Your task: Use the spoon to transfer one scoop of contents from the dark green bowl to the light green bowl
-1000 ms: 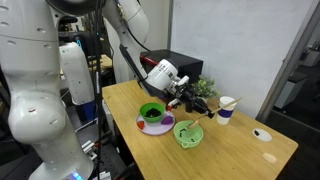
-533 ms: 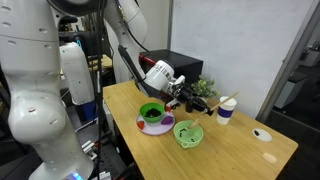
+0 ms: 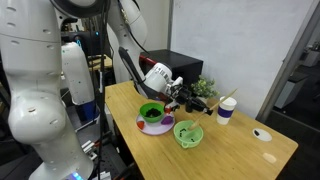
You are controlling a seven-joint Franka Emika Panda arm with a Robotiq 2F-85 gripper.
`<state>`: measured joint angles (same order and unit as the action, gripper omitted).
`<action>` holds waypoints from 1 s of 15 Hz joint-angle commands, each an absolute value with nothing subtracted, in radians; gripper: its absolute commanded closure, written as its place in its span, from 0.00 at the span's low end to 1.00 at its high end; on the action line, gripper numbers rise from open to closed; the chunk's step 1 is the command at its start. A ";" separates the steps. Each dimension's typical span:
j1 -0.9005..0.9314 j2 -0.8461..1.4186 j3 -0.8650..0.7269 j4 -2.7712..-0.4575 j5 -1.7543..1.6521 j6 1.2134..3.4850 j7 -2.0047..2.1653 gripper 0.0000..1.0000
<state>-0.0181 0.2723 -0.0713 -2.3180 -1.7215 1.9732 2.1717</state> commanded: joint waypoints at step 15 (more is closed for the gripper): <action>-0.005 0.399 0.015 -2.312 -1.873 1.739 2.294 0.94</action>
